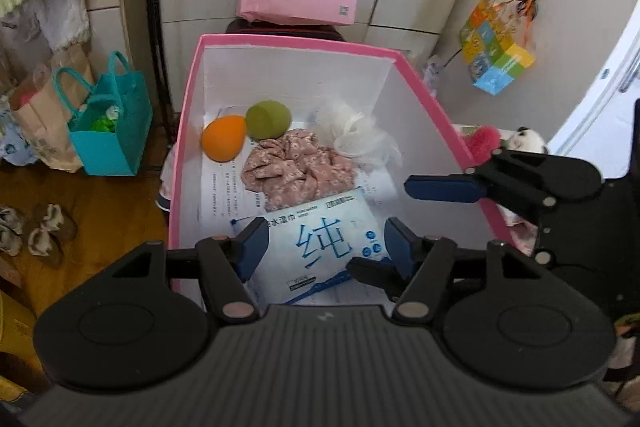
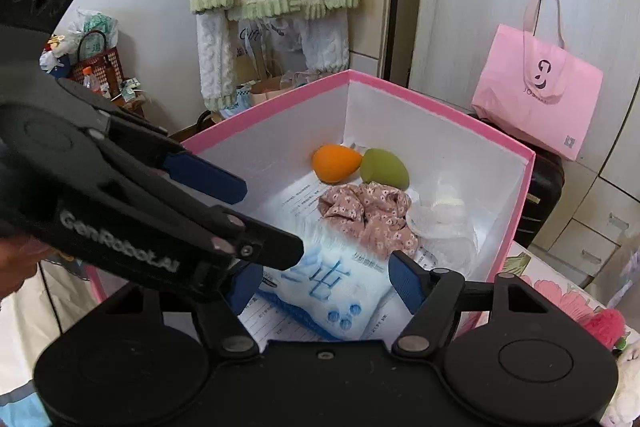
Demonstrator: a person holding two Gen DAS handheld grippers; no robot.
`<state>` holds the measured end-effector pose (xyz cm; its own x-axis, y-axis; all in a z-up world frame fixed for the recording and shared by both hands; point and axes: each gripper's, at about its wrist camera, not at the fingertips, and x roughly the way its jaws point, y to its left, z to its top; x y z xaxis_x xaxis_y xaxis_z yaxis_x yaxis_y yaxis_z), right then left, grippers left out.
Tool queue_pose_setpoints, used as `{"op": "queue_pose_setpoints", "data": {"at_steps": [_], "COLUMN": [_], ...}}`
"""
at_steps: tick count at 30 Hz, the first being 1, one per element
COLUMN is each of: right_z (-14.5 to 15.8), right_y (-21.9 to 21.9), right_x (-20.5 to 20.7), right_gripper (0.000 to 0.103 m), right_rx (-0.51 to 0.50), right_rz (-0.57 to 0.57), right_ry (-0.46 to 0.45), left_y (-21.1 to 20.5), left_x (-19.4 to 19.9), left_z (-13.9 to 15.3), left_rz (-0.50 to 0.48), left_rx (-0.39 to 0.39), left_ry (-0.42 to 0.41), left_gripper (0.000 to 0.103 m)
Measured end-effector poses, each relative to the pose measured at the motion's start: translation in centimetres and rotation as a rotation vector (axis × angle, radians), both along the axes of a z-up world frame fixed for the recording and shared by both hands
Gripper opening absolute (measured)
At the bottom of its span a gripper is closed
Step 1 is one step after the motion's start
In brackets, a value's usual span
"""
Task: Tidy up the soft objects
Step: 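Lower the wet-wipes pack into the shoebox and open both tools, then withdraw both tools from the shoebox toward the lilac plush toy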
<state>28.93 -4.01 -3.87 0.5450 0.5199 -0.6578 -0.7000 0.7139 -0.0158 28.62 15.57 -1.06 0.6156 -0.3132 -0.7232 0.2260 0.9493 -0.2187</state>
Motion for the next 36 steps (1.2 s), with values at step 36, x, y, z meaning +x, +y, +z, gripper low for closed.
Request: {"op": "queue_pose_setpoints", "data": {"at_steps": [36], "right_z": [7.6], "right_y": [-13.2], "right_x": [-14.4], "right_gripper": [0.076], "right_rx": [0.104], "right_rz": [-0.009], "right_ry": [-0.024], "left_y": [-5.2], "left_x": [-18.9], "left_z": [8.8], "left_rz": [-0.21], "left_rx": [0.121], "left_ry": [-0.211], "left_gripper": [0.07]}}
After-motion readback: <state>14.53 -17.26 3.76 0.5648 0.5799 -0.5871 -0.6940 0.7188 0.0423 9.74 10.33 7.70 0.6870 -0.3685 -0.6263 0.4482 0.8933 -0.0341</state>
